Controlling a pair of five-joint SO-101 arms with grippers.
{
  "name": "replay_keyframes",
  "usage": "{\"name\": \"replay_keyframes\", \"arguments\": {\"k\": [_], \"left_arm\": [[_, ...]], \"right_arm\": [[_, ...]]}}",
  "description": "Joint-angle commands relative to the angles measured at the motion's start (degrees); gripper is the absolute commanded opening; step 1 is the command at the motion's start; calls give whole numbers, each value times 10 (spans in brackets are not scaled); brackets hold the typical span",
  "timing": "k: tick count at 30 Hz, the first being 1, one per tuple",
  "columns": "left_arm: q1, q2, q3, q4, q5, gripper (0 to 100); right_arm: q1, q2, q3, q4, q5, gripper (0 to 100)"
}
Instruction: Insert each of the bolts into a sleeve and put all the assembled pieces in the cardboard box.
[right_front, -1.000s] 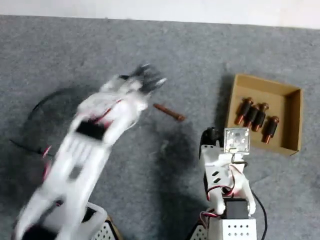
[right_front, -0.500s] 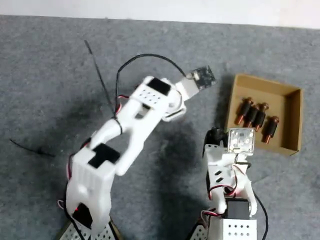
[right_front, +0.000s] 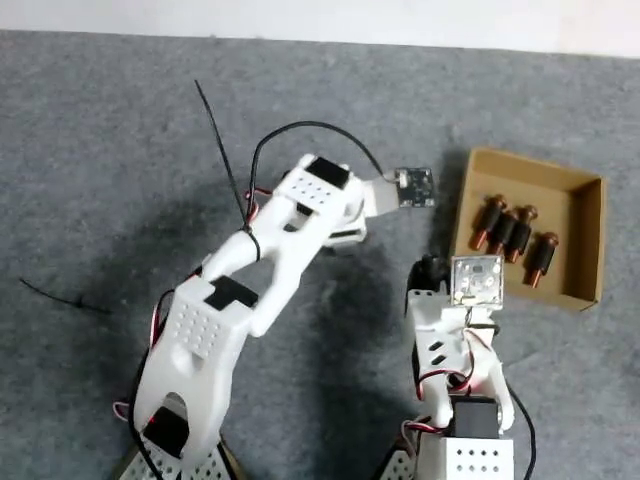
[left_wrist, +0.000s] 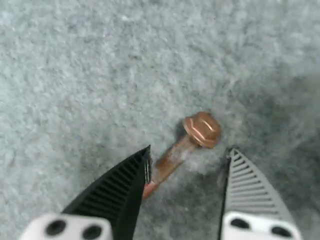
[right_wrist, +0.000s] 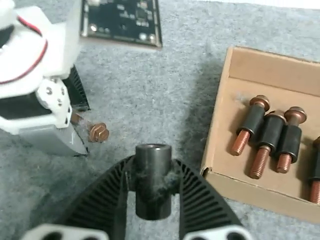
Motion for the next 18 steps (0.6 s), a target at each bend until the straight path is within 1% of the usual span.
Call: {"name": "replay_keyframes", "arguments": {"k": [1, 3, 7, 8, 10, 12, 13, 15, 17, 18], "left_arm": [[-8, 37, -47, 1, -4, 224], [-10, 55, -66, 20, -11, 224], [-9, 84, -117, 103, -47, 216], [-8, 90, -128, 120, -52, 197], [-7, 103, -143, 144, -64, 126], [-7, 116, -153, 159, -68, 27], [-7, 124, -156, 162, -68, 0], [-9, 132, -156, 161, -66, 26], [-10, 131, -156, 160, -63, 2], [-10, 127, -156, 160, -49, 5]], "right_arm": [[5, -12, 20, -1, 6, 4], [5, -12, 20, -1, 6, 4], [5, -12, 21, -1, 6, 4], [5, -12, 21, -1, 6, 4], [5, -12, 21, -1, 6, 4], [5, -12, 21, -1, 6, 4], [5, -12, 22, -1, 6, 4], [5, -12, 22, -1, 6, 4], [5, -12, 22, -1, 6, 4], [5, -12, 22, -1, 6, 4]]}}
